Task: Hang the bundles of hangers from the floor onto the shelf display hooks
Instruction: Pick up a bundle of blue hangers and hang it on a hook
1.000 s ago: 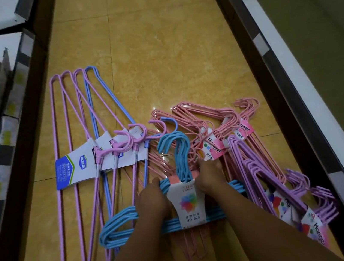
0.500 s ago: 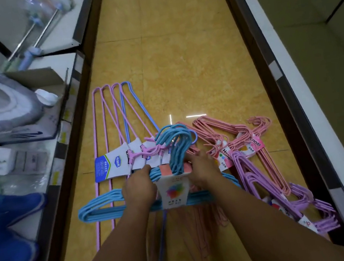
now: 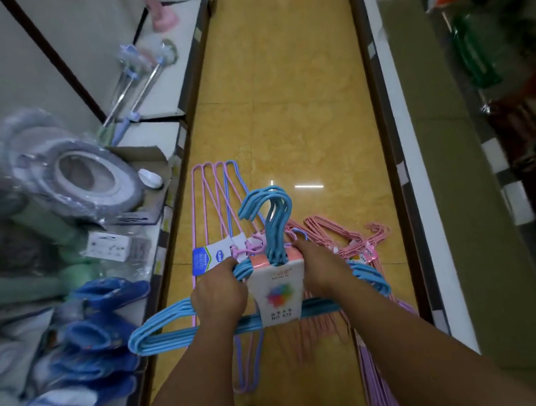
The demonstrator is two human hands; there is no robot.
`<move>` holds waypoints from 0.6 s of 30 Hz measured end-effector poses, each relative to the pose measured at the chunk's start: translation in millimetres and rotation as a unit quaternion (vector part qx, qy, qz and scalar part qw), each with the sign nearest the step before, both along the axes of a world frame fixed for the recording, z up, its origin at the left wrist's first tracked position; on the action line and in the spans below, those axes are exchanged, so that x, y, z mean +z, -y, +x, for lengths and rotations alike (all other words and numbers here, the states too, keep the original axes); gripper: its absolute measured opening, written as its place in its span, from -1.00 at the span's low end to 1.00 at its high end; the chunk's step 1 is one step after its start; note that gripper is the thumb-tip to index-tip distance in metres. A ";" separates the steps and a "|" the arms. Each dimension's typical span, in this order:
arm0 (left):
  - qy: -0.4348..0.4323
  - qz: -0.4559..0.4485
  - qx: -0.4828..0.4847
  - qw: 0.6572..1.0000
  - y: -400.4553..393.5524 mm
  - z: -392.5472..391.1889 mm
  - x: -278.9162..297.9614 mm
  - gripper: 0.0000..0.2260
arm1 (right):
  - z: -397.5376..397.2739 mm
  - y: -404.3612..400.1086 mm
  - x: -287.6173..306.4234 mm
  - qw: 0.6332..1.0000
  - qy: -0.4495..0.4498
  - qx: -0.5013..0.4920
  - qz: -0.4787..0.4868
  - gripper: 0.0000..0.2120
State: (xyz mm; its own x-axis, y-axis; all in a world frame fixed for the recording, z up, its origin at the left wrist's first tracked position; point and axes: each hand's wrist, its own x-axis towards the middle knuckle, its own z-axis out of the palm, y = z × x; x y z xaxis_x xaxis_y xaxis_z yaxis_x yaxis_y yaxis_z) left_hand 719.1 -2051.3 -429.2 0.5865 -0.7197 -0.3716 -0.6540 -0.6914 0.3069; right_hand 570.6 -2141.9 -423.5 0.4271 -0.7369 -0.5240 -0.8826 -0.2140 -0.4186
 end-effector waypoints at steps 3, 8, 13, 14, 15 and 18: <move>0.005 0.001 0.003 1.000 -6.8 8.2 62.6 -0.72 | -0.2 -7.7 55.4 1.000 -0.012 0.009 -0.026 -0.41; -0.017 -0.020 0.026 0.999 -25.1 19.9 153.2 -0.75 | 12.4 -19.4 146.3 0.994 -0.019 0.046 -0.093 -0.57; -0.074 -0.038 0.039 0.996 -49.0 30.6 208.5 -0.82 | 33.8 -35.4 213.8 0.985 -0.065 0.082 -0.135 -0.72; -0.087 -0.046 0.042 0.994 -55.0 33.2 215.8 -0.83 | 38.9 -39.3 224.3 0.983 -0.070 0.089 -0.142 -0.73; -0.094 -0.056 0.047 0.993 -60.4 35.5 222.2 -0.84 | 43.2 -42.7 234.1 0.981 -0.073 0.098 -0.150 -0.74; -0.078 -0.077 0.069 0.992 -75.3 38.5 233.9 -0.76 | 53.5 -53.6 255.4 0.974 -0.083 0.128 -0.169 -0.73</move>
State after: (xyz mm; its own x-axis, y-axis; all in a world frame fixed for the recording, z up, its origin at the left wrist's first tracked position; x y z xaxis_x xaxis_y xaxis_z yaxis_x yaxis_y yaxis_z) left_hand 757.6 -1976.0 -195.3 0.6275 -0.6915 -0.3580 -0.4924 -0.7085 0.5055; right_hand 624.1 -2088.4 -168.1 0.5506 -0.7593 -0.3469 -0.8311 -0.5375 -0.1426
